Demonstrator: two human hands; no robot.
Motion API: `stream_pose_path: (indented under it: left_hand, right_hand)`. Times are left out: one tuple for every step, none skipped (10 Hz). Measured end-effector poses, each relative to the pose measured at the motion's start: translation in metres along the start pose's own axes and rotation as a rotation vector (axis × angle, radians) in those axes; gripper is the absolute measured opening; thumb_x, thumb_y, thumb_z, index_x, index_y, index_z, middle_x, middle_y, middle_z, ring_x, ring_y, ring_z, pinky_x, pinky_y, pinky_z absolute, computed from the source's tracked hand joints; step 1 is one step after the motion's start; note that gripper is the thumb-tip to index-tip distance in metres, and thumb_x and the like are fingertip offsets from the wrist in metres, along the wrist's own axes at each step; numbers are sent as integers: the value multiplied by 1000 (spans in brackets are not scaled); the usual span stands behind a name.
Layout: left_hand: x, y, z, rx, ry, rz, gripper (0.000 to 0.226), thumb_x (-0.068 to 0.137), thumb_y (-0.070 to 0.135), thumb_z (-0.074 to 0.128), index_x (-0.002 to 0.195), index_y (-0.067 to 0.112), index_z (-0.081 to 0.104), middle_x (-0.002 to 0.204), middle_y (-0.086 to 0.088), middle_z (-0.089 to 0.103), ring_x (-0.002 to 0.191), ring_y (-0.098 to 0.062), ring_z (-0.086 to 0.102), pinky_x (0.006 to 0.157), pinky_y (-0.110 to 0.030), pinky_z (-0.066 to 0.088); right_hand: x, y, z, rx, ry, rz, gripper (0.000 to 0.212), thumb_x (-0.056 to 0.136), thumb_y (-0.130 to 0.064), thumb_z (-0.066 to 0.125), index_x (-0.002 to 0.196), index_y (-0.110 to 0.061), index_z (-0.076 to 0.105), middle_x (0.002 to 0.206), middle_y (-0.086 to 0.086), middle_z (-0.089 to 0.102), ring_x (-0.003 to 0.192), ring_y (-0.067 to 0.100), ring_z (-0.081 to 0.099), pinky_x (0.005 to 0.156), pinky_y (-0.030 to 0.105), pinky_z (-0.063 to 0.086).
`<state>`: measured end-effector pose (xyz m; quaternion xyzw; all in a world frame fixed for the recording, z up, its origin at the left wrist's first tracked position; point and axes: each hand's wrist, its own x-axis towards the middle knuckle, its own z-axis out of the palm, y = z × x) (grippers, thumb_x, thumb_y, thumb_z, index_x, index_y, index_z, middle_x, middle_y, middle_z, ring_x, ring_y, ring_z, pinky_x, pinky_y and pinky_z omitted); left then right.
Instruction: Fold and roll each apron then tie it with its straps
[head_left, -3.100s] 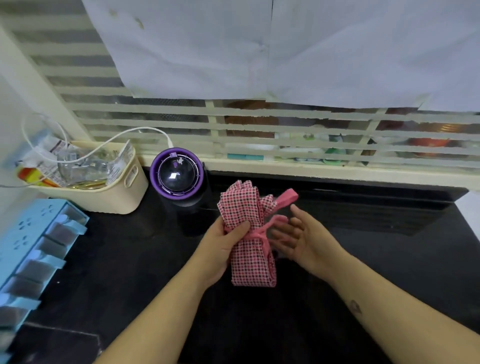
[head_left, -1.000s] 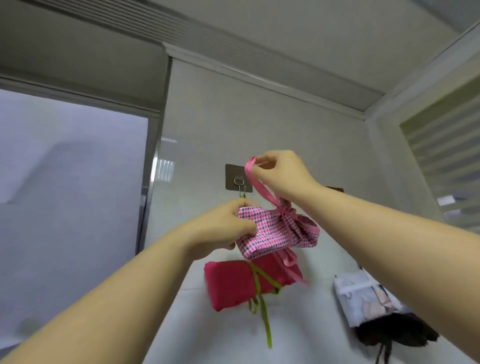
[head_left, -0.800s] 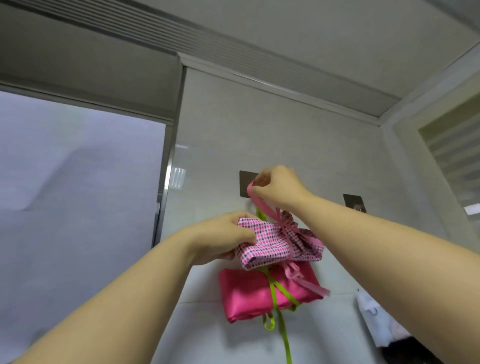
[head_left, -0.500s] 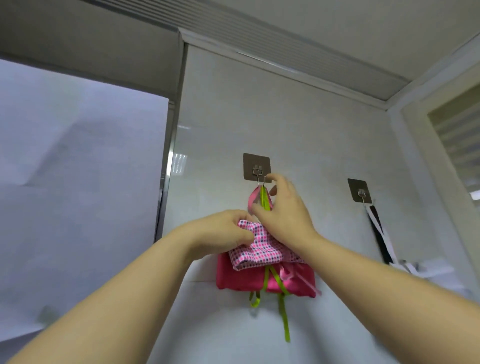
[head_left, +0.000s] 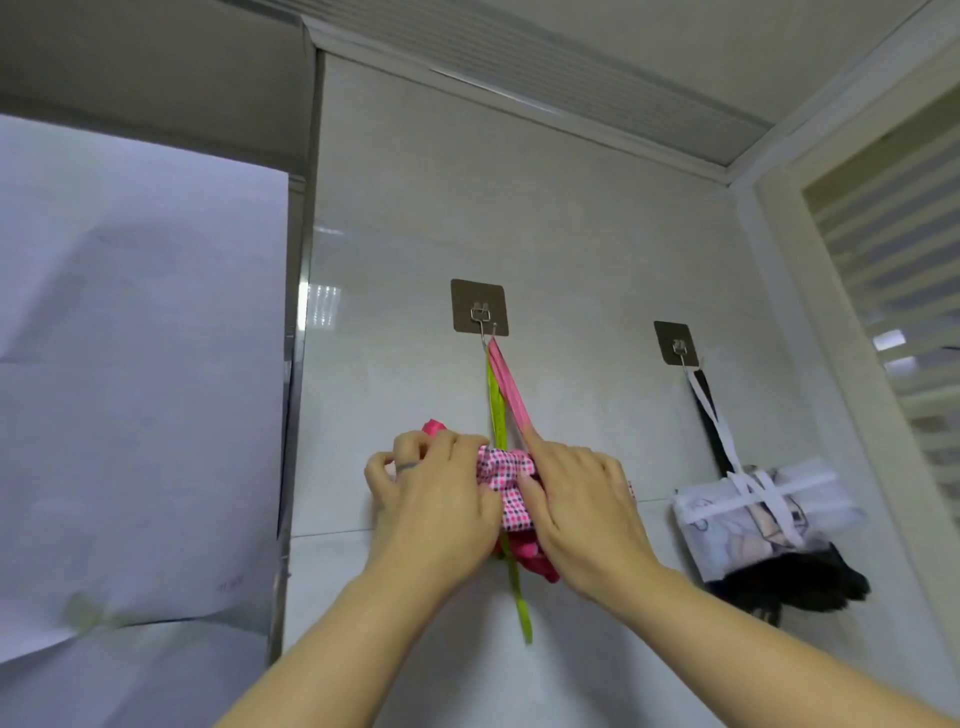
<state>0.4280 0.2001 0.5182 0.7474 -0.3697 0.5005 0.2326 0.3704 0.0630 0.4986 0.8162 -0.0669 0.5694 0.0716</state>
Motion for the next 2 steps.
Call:
stream_pose_path:
  left_hand:
    - [-1,1,-1,-57,-2,5,67,77,43,25,143,33,30,142,7,36,141,-18,10,111,-35,8]
    - [-8,5,-7,-131,99,30,71,79,50,28,148,31,24,146,4,34,143,-18,13,116,-36,10]
  right_hand:
    - [-2,5,-7,50,-75,-19,79,82,-56,-1,152,-24,16,152,-4,33,137,13,29,115,33,11]
    - [-9,8,-20,74,-116,-23,83,79,-61,-4,153,-25,11,160,-5,13,146,11,8,118,31,-4]
